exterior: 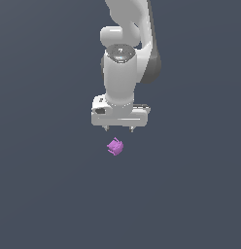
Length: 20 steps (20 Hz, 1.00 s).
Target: Pick up the object and move it to a goal position.
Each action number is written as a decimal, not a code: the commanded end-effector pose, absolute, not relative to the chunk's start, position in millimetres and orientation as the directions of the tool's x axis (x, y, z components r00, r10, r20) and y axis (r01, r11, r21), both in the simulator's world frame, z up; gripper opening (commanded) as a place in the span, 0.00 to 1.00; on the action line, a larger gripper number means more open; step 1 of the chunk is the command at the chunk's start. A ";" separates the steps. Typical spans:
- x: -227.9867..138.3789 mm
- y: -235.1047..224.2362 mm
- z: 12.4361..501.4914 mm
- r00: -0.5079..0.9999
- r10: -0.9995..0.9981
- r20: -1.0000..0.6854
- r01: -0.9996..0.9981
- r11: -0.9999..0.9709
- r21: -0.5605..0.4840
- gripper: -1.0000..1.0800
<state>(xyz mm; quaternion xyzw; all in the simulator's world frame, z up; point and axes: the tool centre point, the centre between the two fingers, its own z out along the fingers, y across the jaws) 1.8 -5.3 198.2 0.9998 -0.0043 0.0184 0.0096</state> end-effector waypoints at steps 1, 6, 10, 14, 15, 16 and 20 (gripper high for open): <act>3.3 -4.4 201.0 0.999 -0.005 0.043 -0.005 -1.000 0.020 0.96; 2.8 -5.0 197.7 0.999 -0.020 0.040 -0.020 -1.000 0.018 0.96; 3.0 -5.7 191.1 0.998 -0.059 0.038 -0.059 -0.998 0.014 0.96; 2.9 -7.0 180.0 0.992 -0.123 0.034 -0.124 -0.992 0.007 0.96; 2.8 -7.5 176.6 0.989 -0.143 0.032 -0.144 -0.990 0.005 0.96; 2.7 -8.0 172.9 0.986 -0.165 0.031 -0.165 -0.986 0.004 0.96; 2.0 -10.6 155.4 0.964 -0.266 0.023 -0.266 -0.964 -0.003 0.96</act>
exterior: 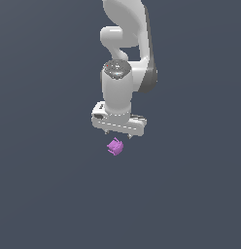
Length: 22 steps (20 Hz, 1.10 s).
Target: Pick up the object and move it to a goal position.
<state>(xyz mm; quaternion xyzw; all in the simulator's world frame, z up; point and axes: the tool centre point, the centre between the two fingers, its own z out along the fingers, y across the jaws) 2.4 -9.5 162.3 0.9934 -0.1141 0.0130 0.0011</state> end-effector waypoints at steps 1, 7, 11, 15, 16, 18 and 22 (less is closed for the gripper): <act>1.6 -11.4 150.3 0.955 -0.295 0.020 -0.295 -0.956 -0.004 0.96; -1.1 -16.9 121.2 0.890 -0.457 0.008 -0.457 -0.890 -0.006 0.96; -2.9 -20.0 107.1 0.847 -0.531 0.004 -0.531 -0.847 -0.004 0.96; -4.4 -22.3 97.5 0.814 -0.581 0.001 -0.581 -0.814 -0.002 0.96; -4.6 -22.7 95.7 0.808 -0.590 0.001 -0.590 -0.808 -0.001 0.96; -5.1 -23.4 93.1 0.798 -0.603 0.000 -0.603 -0.798 -0.001 0.96; -5.5 -23.9 91.0 0.790 -0.613 0.000 -0.613 -0.790 0.000 0.96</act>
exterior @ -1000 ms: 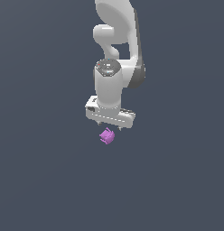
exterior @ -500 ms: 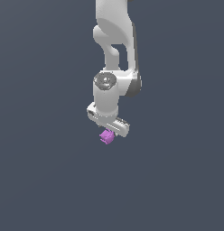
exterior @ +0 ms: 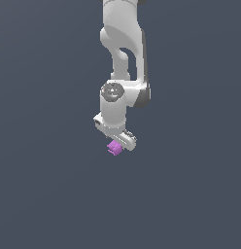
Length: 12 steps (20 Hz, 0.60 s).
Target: Pick up the object and move it to a goal position.
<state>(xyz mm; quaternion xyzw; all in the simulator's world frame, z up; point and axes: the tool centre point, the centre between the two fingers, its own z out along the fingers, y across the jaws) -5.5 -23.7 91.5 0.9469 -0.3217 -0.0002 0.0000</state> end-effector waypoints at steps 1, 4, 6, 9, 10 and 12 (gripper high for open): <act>-5.5 -23.7 91.5 0.793 -0.609 0.000 -0.609 -0.793 0.000 0.96; -5.6 -23.5 88.0 0.793 -0.609 0.000 -0.609 -0.793 0.000 0.96; -5.8 -23.6 81.9 0.793 -0.610 0.000 -0.610 -0.793 0.000 0.96; -6.3 -23.9 67.4 0.791 -0.611 0.000 -0.611 -0.791 0.000 0.96; -6.6 -24.0 61.5 0.791 -0.612 0.000 -0.612 -0.791 0.000 0.96; -6.8 -23.8 51.8 0.790 -0.613 0.000 -0.613 -0.790 0.000 0.96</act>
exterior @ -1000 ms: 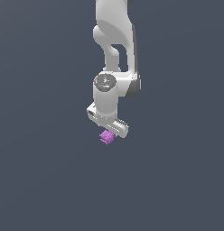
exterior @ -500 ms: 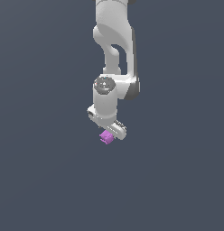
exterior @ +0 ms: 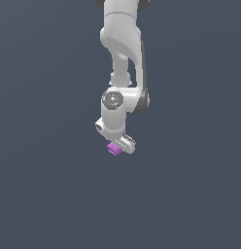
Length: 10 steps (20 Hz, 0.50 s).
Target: Pick up the object and move it to a goal position.
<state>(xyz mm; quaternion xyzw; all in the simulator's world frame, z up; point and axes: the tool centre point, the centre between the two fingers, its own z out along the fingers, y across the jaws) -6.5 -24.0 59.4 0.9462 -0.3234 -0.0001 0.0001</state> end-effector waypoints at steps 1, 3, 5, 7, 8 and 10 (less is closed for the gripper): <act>-6.8 -24.0 48.1 0.790 -0.613 0.000 -0.613 -0.790 0.000 0.96; -6.4 -23.7 43.1 0.790 -0.613 0.000 -0.613 -0.790 0.000 0.96; -5.8 -24.1 41.1 0.790 -0.614 0.000 -0.614 -0.790 0.000 0.96; -5.7 -24.0 40.9 0.790 -0.614 0.000 -0.614 -0.790 0.000 0.00; -5.7 -24.0 40.9 0.790 -0.614 0.000 -0.614 -0.790 0.000 0.00; -5.7 -24.0 40.9 0.790 -0.614 0.000 -0.614 -0.790 0.000 0.00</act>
